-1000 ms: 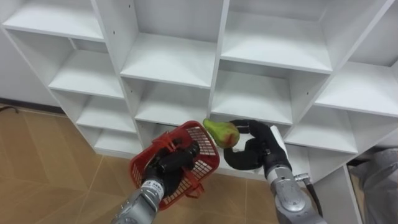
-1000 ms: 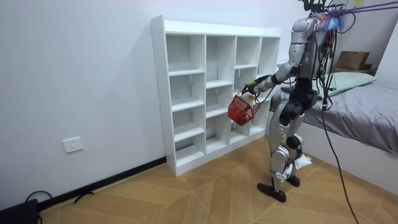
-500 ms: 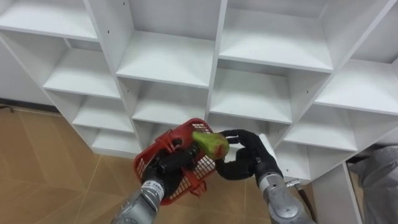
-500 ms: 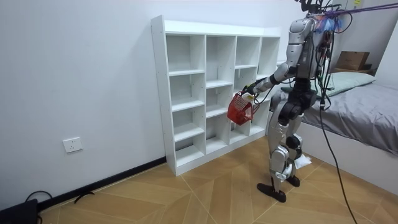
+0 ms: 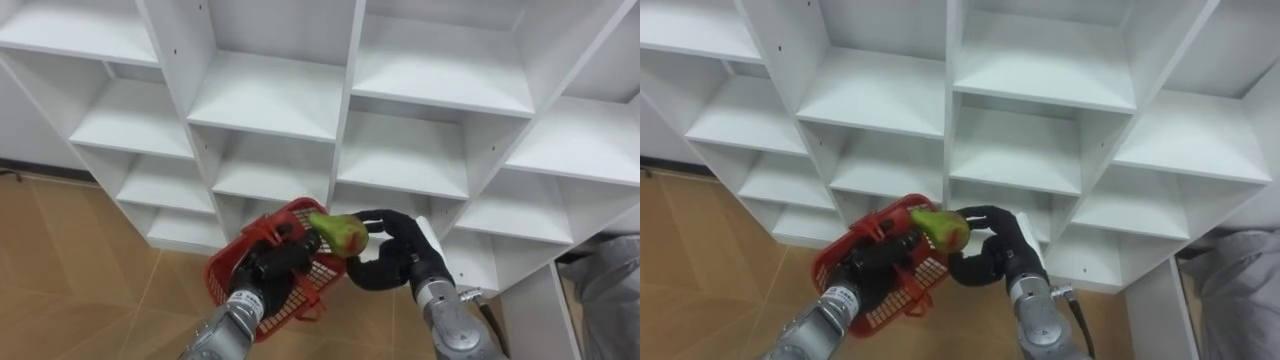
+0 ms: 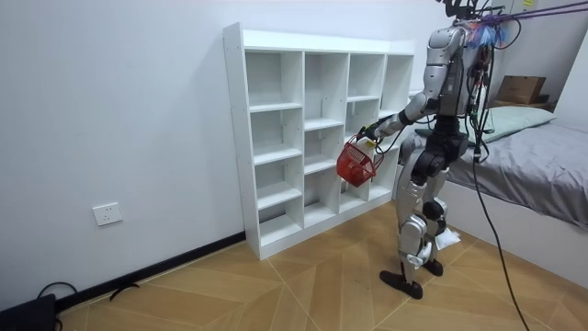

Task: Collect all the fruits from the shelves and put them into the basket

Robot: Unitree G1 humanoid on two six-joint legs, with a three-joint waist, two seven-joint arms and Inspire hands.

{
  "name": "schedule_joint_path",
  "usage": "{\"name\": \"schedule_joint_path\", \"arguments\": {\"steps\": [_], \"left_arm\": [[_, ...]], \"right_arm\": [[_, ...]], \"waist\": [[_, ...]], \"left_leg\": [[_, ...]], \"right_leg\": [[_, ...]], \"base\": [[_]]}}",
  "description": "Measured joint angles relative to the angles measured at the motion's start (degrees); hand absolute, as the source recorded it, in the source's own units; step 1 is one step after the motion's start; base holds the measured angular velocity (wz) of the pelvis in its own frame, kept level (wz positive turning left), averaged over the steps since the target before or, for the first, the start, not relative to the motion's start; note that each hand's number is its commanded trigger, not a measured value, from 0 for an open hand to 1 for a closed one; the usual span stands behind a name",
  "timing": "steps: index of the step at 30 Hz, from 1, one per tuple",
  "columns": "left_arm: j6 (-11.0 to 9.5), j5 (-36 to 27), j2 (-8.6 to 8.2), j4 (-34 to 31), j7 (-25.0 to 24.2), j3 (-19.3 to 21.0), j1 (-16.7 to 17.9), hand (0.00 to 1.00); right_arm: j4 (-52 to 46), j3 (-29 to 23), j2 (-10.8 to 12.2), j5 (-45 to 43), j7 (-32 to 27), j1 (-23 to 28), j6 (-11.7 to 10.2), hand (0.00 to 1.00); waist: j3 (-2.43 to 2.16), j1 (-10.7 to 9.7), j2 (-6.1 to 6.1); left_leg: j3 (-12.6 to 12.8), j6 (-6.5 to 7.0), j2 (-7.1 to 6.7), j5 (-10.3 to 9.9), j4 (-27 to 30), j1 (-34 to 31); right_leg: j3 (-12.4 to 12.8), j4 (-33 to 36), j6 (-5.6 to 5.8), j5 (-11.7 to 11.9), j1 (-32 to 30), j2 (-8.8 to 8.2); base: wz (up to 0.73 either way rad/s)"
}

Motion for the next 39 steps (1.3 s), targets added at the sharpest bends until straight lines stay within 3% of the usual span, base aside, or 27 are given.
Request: {"name": "schedule_joint_path", "arguments": {"steps": [19,25,39], "left_arm": [[1.62,-0.03,0.02,0.0,0.0,0.02,0.2,1.0],[1.95,0.03,0.02,0.0,0.0,-0.43,0.2,1.0],[2.44,0.12,-0.25,-0.02,-0.05,-2.03,0.19,1.0]], "right_arm": [[0.29,-0.02,-0.05,-1.09,0.16,0.0,1.22,1.0],[1.21,-0.02,-0.04,-1.02,-0.12,-0.01,1.22,1.0],[4.53,0.03,-0.28,-0.61,-0.03,-0.24,1.51,1.0]], "waist": [[-0.06,0.08,-0.09],[-0.09,-0.09,-0.03],[-0.14,1.3,0.15]], "left_leg": [[-0.05,0.0,0.0,0.0,0.07,-0.09],[-0.78,-0.01,-0.03,-0.01,0.63,-0.77],[-1.06,0.0,-0.07,-0.02,0.85,-1.01]], "right_leg": [[-0.12,0.01,0.0,0.0,-0.03,-0.03],[-1.26,-0.09,-0.01,0.0,0.02,-0.07],[-1.56,0.01,-0.02,0.0,-0.02,-0.14]], "base": [[0.0],[0.07],[0.01]]}}
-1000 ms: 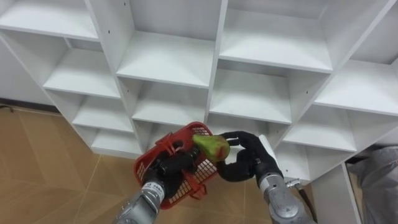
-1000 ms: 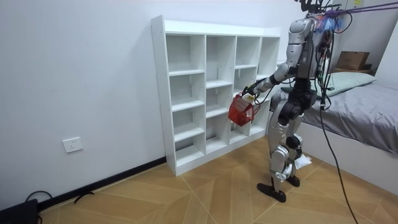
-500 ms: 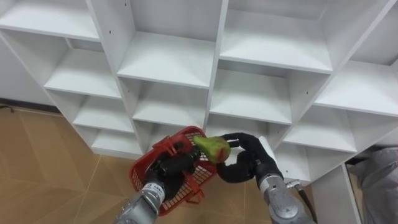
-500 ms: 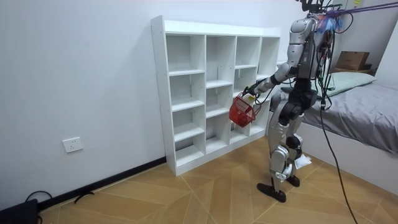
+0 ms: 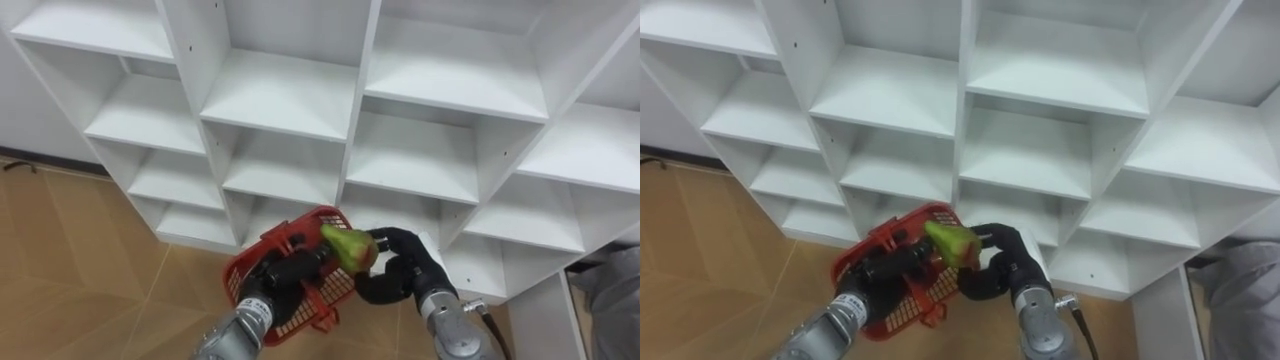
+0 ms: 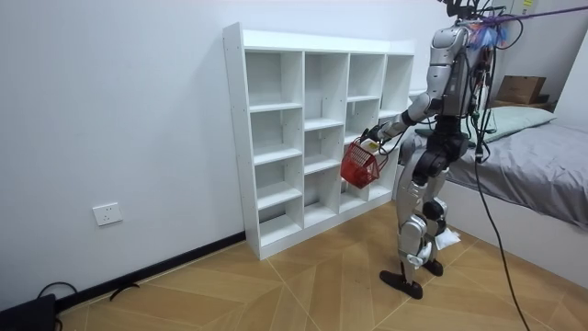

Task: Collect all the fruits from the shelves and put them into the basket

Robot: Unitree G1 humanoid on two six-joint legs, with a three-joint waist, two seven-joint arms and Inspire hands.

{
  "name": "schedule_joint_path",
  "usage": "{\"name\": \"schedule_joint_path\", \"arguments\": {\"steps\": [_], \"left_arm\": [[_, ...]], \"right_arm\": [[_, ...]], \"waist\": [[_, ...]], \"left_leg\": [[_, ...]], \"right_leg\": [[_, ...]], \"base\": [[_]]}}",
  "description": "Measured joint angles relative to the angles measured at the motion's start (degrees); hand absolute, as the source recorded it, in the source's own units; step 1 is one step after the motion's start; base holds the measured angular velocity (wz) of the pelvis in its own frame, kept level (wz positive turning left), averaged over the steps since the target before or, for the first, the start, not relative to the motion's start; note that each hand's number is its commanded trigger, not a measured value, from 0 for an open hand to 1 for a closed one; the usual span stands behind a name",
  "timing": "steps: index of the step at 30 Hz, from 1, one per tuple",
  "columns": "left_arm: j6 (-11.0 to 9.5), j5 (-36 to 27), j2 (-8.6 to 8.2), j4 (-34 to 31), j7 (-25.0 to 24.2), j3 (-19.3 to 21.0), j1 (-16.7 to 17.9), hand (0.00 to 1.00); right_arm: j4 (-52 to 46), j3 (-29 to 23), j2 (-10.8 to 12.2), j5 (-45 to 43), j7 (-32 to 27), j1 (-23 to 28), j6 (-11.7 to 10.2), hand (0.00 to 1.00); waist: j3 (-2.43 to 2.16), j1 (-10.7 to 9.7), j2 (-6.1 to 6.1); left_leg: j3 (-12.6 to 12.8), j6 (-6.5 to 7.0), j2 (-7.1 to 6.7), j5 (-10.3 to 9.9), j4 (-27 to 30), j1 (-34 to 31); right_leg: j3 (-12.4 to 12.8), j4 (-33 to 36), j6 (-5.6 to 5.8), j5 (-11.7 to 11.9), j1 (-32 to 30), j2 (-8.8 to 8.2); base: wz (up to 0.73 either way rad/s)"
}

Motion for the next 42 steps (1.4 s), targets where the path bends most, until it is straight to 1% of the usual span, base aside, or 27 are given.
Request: {"name": "schedule_joint_path", "arguments": {"steps": [4,8,12,14,18,28,35,40,41,42], "left_arm": [[-0.18,0.0,-0.05,-0.01,0.02,0.01,0.0,1.0],[-0.3,-0.11,-0.57,-0.01,0.02,0.66,-0.02,1.0],[-0.3,-0.1,-0.57,-0.01,0.03,0.86,-0.02,1.0],[-0.31,-0.25,-0.58,-0.01,0.03,0.84,-0.02,1.0],[-0.3,-0.26,-0.6,-0.01,0.03,0.83,-0.02,1.0],[-0.28,-0.25,-0.73,0.01,0.52,0.9,-0.02,1.0],[-0.27,-0.62,-0.72,0.01,0.57,0.9,-0.02,1.0],[-0.27,-0.63,-0.74,0.01,0.57,0.85,-0.02,1.0],[-0.27,-0.64,-0.75,0.0,0.57,0.85,-0.02,1.0],[-0.27,-0.61,-0.76,0.0,0.57,0.86,-0.02,1.0]], "right_arm": [[0.03,0.11,-0.42,-0.11,0.06,-0.11,0.22,1.0],[0.29,0.06,-0.15,-0.29,-0.05,-0.12,0.23,1.0],[0.29,0.06,-0.06,-0.24,-0.23,-0.14,0.22,1.0],[0.3,-0.03,-0.07,0.11,-0.87,-0.27,0.22,1.0],[0.31,-0.03,-0.05,0.22,-1.61,-0.82,0.21,1.0],[0.92,-0.1,-0.05,0.2,-3.2,-1.46,0.19,1.0],[1.65,-0.09,-0.05,0.2,-3.37,-1.56,0.19,1.0],[2.86,-0.09,-0.05,0.19,-3.39,-2.17,0.19,1.0],[2.86,-0.09,-0.05,0.19,-3.47,-2.3,0.19,0.64],[2.86,-0.09,-0.05,0.17,-3.58,-2.37,0.19,0.56]], "waist": [[0.02,0.01,0.02],[0.12,-0.09,0.31],[0.18,-0.03,0.4],[0.3,-0.09,0.57],[0.32,-0.12,0.6],[0.45,-0.12,0.38],[0.81,0.0,-0.21],[0.82,-0.05,-0.25],[0.81,-0.04,-0.25],[0.8,-0.02,-0.25]], "left_leg": [[-0.18,0.0,-0.03,0.0,0.08,-0.08],[-0.24,0.0,-0.05,0.0,0.08,-0.14],[-0.33,0.0,-0.05,0.0,0.1,-0.2],[-0.4,0.0,-0.07,0.0,0.1,-0.3],[-0.52,0.0,-0.07,0.0,0.09,-0.38],[-1.07,0.0,-0.21,0.0,0.07,-0.45],[-1.05,0.0,-0.21,0.0,0.05,-0.55],[-1.05,-0.01,-0.19,0.0,0.05,-0.83],[-1.05,-0.01,-0.2,0.0,0.06,-0.83],[-1.05,-0.01,-0.2,0.0,0.06,-0.83]], "right_leg": [[-0.18,0.01,0.0,0.0,0.03,-0.02],[-0.17,0.01,-0.01,-0.02,0.04,-0.06],[-0.49,0.0,-0.05,-0.06,0.04,-0.09],[-0.64,0.0,-0.04,-0.09,0.04,-0.12],[-0.8,-0.02,-0.04,-0.18,0.03,-0.13],[-1.16,-0.02,-0.01,-0.33,0.14,-0.26],[-1.15,-0.03,0.0,-0.39,0.07,-0.26],[-1.17,-0.03,0.0,-0.4,-0.16,-0.24],[-1.18,-0.03,-0.01,-0.41,-0.16,-0.23],[-1.18,-0.02,-0.01,-0.41,-0.16,-0.24]], "base": [[0.0],[0.0],[0.0],[0.03],[0.01],[0.01],[0.0],[0.0],[0.0],[0.0]]}}
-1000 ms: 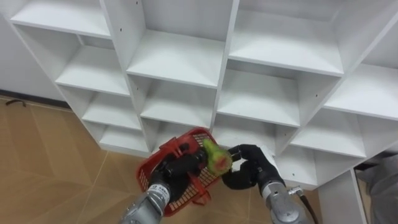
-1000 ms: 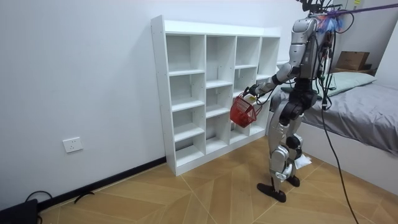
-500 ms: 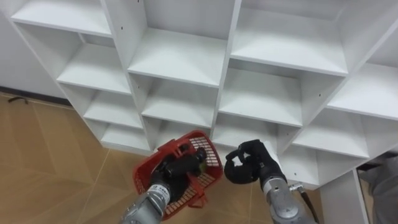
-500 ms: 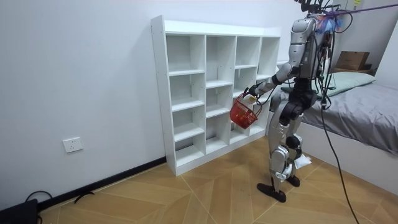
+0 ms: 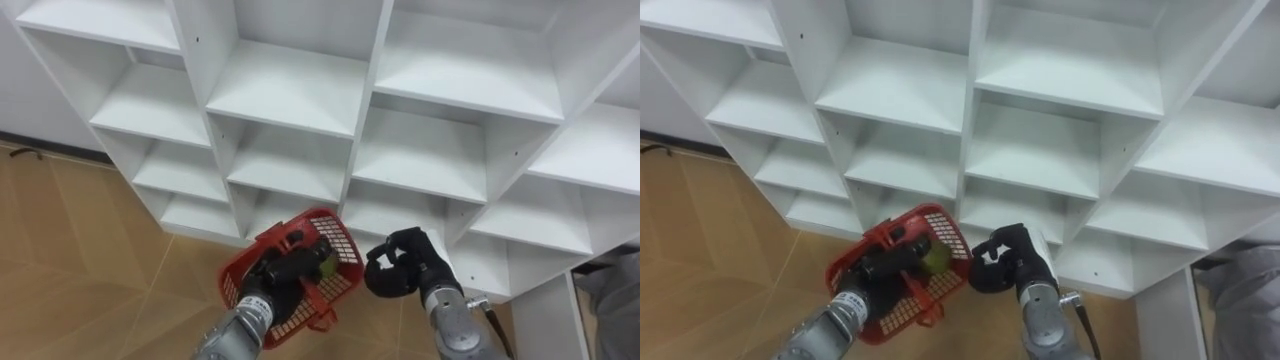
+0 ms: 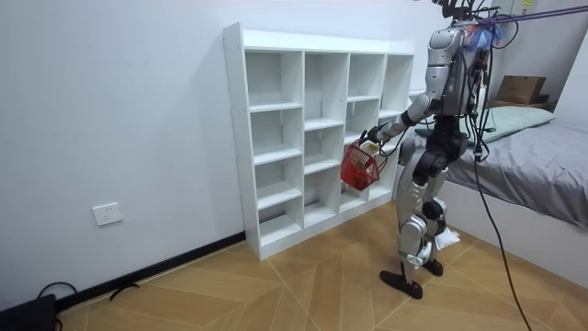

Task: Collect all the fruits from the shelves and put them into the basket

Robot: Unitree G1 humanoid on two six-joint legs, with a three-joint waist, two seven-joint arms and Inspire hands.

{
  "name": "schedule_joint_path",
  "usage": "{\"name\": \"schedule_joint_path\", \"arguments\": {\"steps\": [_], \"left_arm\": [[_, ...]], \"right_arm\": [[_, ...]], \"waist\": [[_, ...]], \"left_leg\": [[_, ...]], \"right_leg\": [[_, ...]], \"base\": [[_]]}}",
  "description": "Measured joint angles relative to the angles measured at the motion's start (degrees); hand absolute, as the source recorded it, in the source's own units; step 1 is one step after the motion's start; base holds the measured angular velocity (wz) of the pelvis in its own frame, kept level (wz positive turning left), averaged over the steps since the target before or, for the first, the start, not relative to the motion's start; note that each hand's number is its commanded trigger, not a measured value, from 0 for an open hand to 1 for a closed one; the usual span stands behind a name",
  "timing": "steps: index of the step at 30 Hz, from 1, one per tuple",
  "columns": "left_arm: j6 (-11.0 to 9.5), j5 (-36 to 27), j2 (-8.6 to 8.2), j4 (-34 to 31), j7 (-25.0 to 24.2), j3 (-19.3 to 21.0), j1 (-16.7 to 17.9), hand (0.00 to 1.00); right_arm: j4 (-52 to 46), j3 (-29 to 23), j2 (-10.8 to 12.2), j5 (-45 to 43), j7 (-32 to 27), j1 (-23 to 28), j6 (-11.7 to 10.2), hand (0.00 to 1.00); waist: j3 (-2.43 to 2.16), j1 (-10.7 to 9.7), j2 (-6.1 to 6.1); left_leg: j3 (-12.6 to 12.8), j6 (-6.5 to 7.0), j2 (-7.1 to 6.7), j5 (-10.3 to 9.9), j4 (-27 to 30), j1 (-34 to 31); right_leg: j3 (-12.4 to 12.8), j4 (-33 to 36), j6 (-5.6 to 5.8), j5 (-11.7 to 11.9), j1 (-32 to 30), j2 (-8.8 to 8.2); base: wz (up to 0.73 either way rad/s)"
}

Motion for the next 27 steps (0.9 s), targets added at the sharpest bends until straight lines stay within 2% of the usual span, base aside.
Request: {"name": "schedule_joint_path", "arguments": {"steps": [1,9,13,18,21,22,25,27], "left_arm": [[0.0,0.07,0.0,0.0,0.0,0.03,0.0,1.0],[0.03,0.49,0.07,0.08,-0.01,0.41,0.01,1.0],[0.82,1.04,0.43,0.88,-0.06,2.57,0.08,1.0],[2.14,5.66,1.38,1.48,0.53,5.41,1.08,1.0],[2.27,7.64,2.2,3.87,0.59,7.19,2.76,1.0],[2.52,8.48,2.44,4.38,0.59,8.41,4.12,1.0],[2.68,9.26,3.5,4.41,0.61,11.13,7.82,1.0],[2.67,9.37,4.29,5.93,0.61,11.26,8.82,1.0]], "right_arm": [[0.0,-0.01,0.0,-0.04,-0.37,-0.07,0.0,0.0],[0.3,-0.17,0.03,0.25,-1.42,-0.07,-0.01,0.0],[0.18,-2.32,0.06,2.34,-1.04,0.04,0.02,0.0],[0.42,-4.95,0.03,7.42,-0.8,0.06,0.02,0.0],[0.85,-6.48,0.04,9.39,-0.82,1.24,0.03,0.0],[0.82,-7.79,0.02,9.75,-0.86,1.92,0.03,0.0],[0.57,-11.26,-0.35,11.41,-1.33,3.95,0.0,0.0],[0.93,-11.66,-1.3,13.6,-1.76,5.14,-0.02,0.0]], "waist": [[-0.02,0.03,-0.03],[-0.21,0.01,-0.32],[-0.25,-0.05,-0.31],[-0.44,-0.11,-0.01],[-0.94,-0.06,0.3],[-1.24,-0.08,0.56],[-1.33,-0.33,0.7],[-1.33,-0.3,0.7]], "left_leg": [[0.0,0.0,0.0,0.0,0.0,0.01],[0.03,0.0,0.03,0.01,0.04,0.34],[0.0,0.0,0.01,0.01,-0.01,0.74],[0.03,-0.01,-0.04,0.0,-0.23,1.61],[0.1,0.0,-0.19,0.0,-0.94,3.18],[0.29,0.01,-0.22,-0.01,-1.08,3.54],[0.65,0.03,-0.24,-0.16,-1.28,4.67],[0.67,0.06,-0.27,-0.27,-1.28,5.19]], "right_leg": [[0.0,0.0,-0.01,-0.01,0.0,0.0],[0.14,0.07,-0.01,-0.01,0.21,0.01],[0.2,0.02,-0.01,0.0,0.59,0.01],[0.19,-0.12,0.01,-0.02,1.47,0.03],[0.53,-0.09,0.13,-0.3,2.59,-0.04],[0.76,-0.11,0.2,-0.36,2.82,-0.08],[1.22,-0.12,0.28,-0.53,3.56,-0.08],[1.25,-0.15,0.33,-0.6,4.06,-0.11]], "base": [[0.0],[0.0],[0.0],[0.0],[-0.03],[-0.1],[-0.07],[0.0]]}}
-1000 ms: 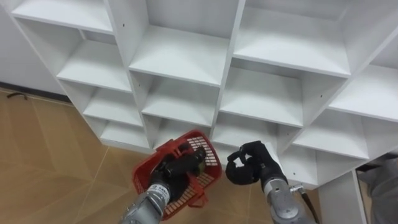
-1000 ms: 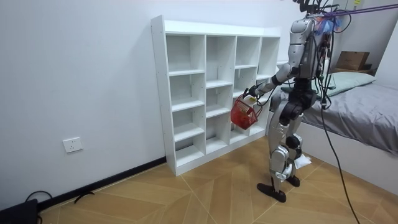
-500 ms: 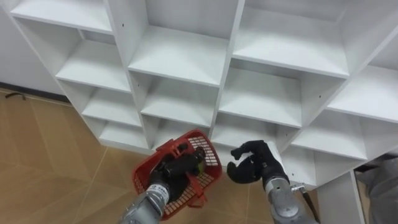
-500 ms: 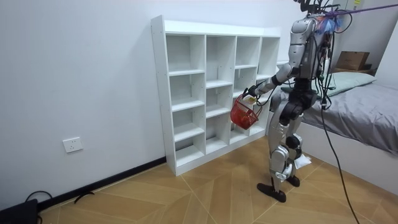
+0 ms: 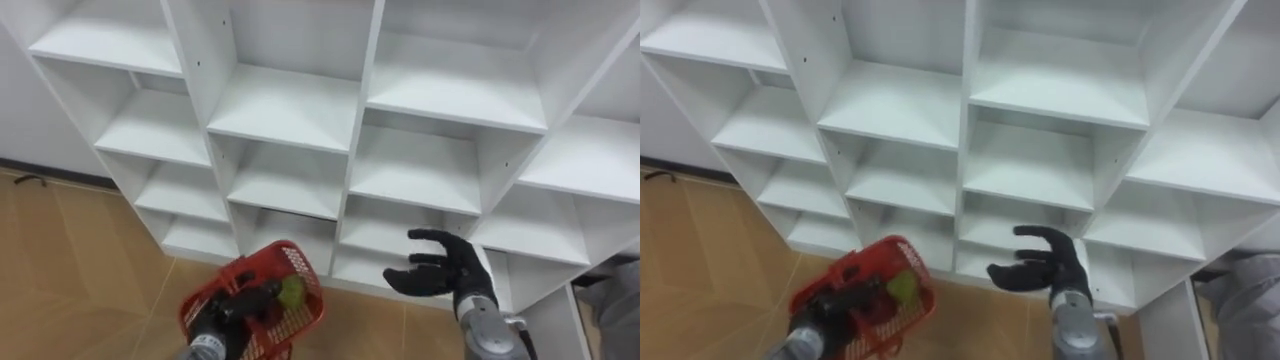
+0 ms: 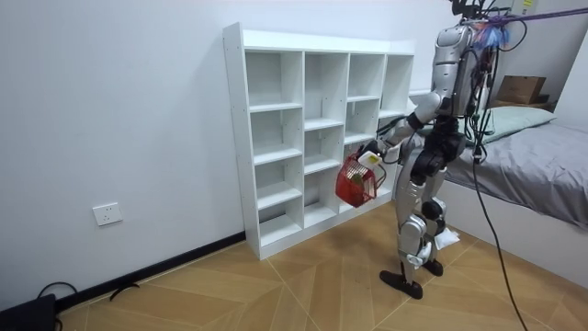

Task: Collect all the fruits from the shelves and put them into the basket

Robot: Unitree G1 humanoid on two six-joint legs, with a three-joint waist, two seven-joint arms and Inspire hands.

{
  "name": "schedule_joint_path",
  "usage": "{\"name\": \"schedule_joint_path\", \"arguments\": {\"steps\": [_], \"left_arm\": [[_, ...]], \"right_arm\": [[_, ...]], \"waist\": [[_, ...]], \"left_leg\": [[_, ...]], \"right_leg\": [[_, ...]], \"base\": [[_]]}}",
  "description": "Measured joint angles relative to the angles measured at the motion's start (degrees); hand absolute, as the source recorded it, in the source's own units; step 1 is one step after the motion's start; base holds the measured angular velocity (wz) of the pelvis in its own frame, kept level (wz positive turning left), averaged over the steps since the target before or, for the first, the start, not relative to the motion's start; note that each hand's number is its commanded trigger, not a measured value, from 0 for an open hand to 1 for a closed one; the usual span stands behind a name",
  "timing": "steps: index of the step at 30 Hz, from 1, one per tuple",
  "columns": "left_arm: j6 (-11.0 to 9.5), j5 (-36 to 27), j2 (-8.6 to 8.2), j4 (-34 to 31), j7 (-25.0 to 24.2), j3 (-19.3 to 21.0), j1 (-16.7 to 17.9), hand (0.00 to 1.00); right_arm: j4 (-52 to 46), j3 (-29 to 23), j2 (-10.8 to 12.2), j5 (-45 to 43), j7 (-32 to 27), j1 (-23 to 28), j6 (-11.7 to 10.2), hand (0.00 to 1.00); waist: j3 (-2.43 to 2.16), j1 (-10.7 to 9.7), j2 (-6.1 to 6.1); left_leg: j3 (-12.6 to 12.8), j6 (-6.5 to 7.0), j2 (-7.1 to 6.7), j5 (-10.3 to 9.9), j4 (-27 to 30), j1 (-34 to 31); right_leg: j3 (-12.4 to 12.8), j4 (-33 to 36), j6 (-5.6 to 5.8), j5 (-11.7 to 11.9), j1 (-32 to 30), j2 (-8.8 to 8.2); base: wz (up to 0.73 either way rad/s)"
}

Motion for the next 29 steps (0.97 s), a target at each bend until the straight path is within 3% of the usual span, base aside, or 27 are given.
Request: {"name": "schedule_joint_path", "arguments": {"steps": [7,12,13,17,25,29], "left_arm": [[-0.15,-0.16,1.27,9.43,0.03,5.95,2.71,1.0],[-2.56,0.89,1.68,14.49,-0.16,10.03,3.75,1.0],[-2.89,1.96,1.68,16.02,-0.09,11.04,3.86,1.0],[-3.05,3.24,1.51,18.01,-0.07,14.75,5.12,1.0],[-3.54,8.99,1.28,20.38,-0.24,16.3,8.1,1.0],[-3.43,12.29,0.17,22.2,-0.07,17.59,8.84,1.0]], "right_arm": [[8.23,-6.01,-0.75,6.69,-2.44,2.36,-1.32,0.0],[15.69,-10.37,-1.0,11.1,-2.4,3.72,-4.19,0.0],[17.37,-11.3,-0.99,11.35,-2.44,4.44,-4.46,0.0],[23.64,-15.53,-0.86,11.49,-2.62,5.7,-5.2,0.0],[31.13,-19.9,-0.52,15.93,-3.4,7.24,-5.59,0.0],[34.93,-19.94,0.0,16.35,-1.66,7.75,-5.43,0.0]], "waist": [[-0.04,-0.57,-0.22],[0.33,-1.18,0.39],[0.1,-1.18,0.21],[0.26,-1.37,0.75],[0.0,-1.44,1.77],[-0.15,-1.58,2.35]], "left_leg": [[0.45,0.07,0.01,-0.35,0.13,1.25],[0.88,0.0,0.07,-0.89,0.0,2.77],[1.03,-0.02,0.1,-1.14,0.07,3.11],[1.89,-0.03,0.2,-1.49,-0.15,3.55],[3.77,-0.21,0.56,-2.32,-0.74,5.03],[4.16,-0.34,0.77,-2.82,-0.73,5.84]], "right_leg": [[0.3,-0.02,0.12,-0.17,1.13,-0.02],[0.96,-0.29,0.24,-0.51,2.08,0.07],[1.3,-0.36,0.31,-0.69,2.23,0.11],[2.19,0.05,0.33,-0.76,2.15,0.21],[3.59,-0.04,0.38,-1.1,2.83,0.55],[4.71,-0.02,0.38,-1.37,3.32,0.76]], "base": [[-0.02],[-0.07],[-0.14],[-0.11],[-0.12],[-0.1]]}}
